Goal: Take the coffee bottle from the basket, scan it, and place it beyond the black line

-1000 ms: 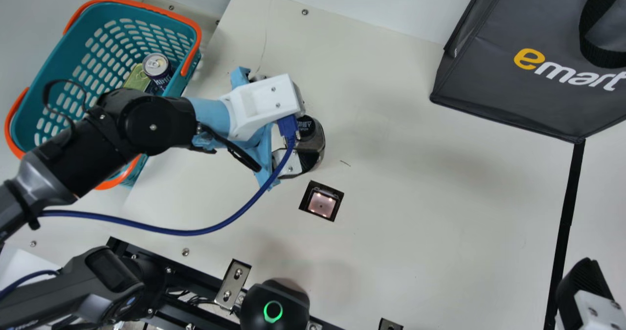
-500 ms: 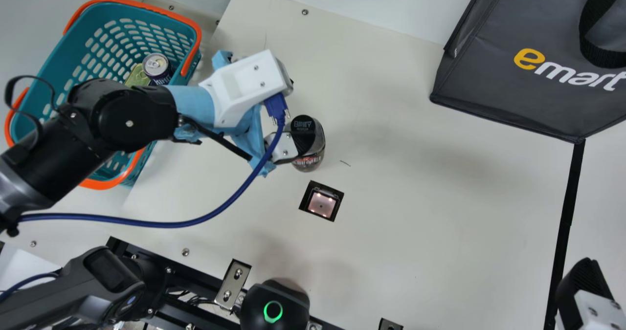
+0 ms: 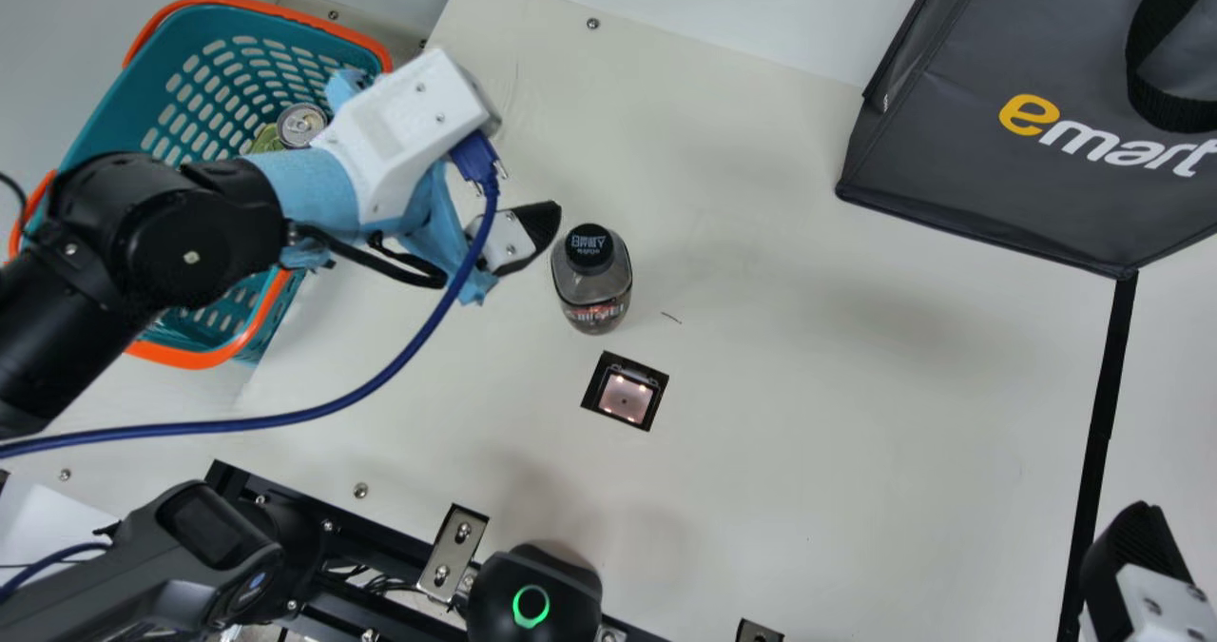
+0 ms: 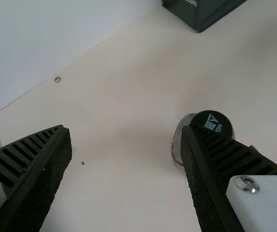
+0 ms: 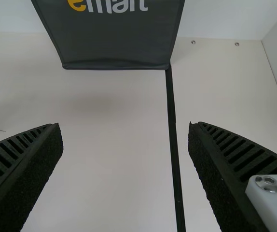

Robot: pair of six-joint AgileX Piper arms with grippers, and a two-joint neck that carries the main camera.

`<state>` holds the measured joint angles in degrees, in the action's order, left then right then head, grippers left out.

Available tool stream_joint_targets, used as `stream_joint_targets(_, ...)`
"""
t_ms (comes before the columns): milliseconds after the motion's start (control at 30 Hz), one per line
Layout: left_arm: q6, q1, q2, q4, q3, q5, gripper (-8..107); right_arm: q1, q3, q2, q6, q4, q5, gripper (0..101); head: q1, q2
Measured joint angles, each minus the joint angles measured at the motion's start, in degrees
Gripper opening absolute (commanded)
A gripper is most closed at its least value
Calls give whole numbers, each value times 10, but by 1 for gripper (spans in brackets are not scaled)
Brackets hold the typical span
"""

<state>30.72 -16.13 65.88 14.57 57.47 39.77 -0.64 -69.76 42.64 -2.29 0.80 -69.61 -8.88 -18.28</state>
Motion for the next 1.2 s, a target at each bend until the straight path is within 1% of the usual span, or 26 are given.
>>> stream_joint_targets(233, -49, 23, -19, -41, 3, 6, 90, 0, 0, 0, 0, 0, 0, 91, 0, 0)
stream_joint_targets(467, -67, 53, -36, -58, 5, 16, 90, 0, 0, 0, 0, 0, 0, 91, 1, 0)
stream_joint_targets(767, -65, 102, -50, -56, 1, 23, 90, 0, 0, 0, 0, 0, 0, 91, 0, 0)
stream_joint_targets(1200, -35, 168, -67, -28, -3, 36, 90, 0, 0, 0, 0, 0, 0, 91, 0, 0)
